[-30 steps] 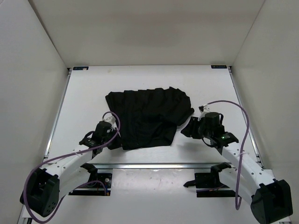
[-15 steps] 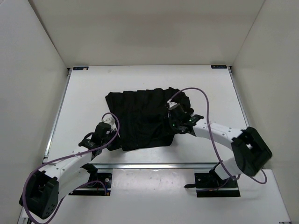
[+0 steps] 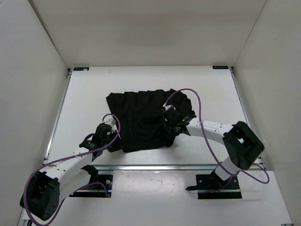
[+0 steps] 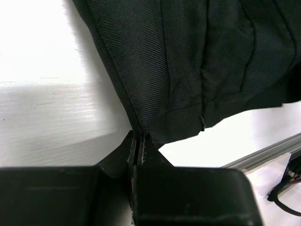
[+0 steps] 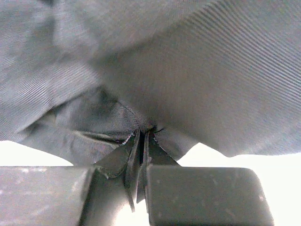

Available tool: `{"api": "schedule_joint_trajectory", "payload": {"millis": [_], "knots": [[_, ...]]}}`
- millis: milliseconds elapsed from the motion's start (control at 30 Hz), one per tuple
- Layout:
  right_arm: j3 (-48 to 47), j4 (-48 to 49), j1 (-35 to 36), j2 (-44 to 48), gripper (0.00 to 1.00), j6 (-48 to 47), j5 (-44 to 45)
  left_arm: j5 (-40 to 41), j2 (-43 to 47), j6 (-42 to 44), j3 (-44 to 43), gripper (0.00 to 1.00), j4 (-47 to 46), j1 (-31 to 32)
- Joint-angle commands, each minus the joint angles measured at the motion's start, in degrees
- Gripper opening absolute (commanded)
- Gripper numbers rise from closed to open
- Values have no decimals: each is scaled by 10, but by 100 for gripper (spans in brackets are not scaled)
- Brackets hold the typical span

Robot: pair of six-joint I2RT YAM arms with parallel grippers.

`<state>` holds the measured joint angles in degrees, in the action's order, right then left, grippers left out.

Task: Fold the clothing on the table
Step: Flatten the skirt out

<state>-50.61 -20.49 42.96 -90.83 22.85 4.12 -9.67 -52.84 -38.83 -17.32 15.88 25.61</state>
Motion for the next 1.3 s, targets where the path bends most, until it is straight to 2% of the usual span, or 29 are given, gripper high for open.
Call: {"api": "schedule_joint_trajectory", "payload": {"millis": [0,167,367,567,600,667,700,733,767,867,1000,1100,1267], "knots": [[11,-20,-22,86,0,-17,-4,-1,-2,15,-7,0,-1,-6],[80,-26,-95,234,0,-32,-98,-3,4,22,-6,0,3,-13],[174,-25,-192,364,0,-24,-193,-1,5,24,-7,0,11,-21],[197,-102,-234,412,1,-1,-187,-3,11,21,-6,0,4,-17],[192,-111,-233,421,4,3,-172,-3,9,18,-6,0,2,-21],[170,-144,-249,430,27,11,-163,-4,12,17,-3,0,5,-19],[169,-151,-249,440,30,6,-171,-4,12,20,0,0,8,-18],[162,-146,-267,443,52,1,-187,-4,13,19,-1,0,3,-17],[155,-142,-267,445,99,-6,-194,-4,17,19,1,0,3,-18],[155,-110,-213,431,99,-32,-215,-7,17,14,4,0,2,-20],[148,-64,-97,380,99,-19,-153,-10,25,15,4,0,6,-20],[140,-33,-61,330,99,-12,-149,-7,27,11,4,0,6,-21],[118,-27,-14,263,98,-11,-85,-7,25,9,3,0,4,-17]]}}
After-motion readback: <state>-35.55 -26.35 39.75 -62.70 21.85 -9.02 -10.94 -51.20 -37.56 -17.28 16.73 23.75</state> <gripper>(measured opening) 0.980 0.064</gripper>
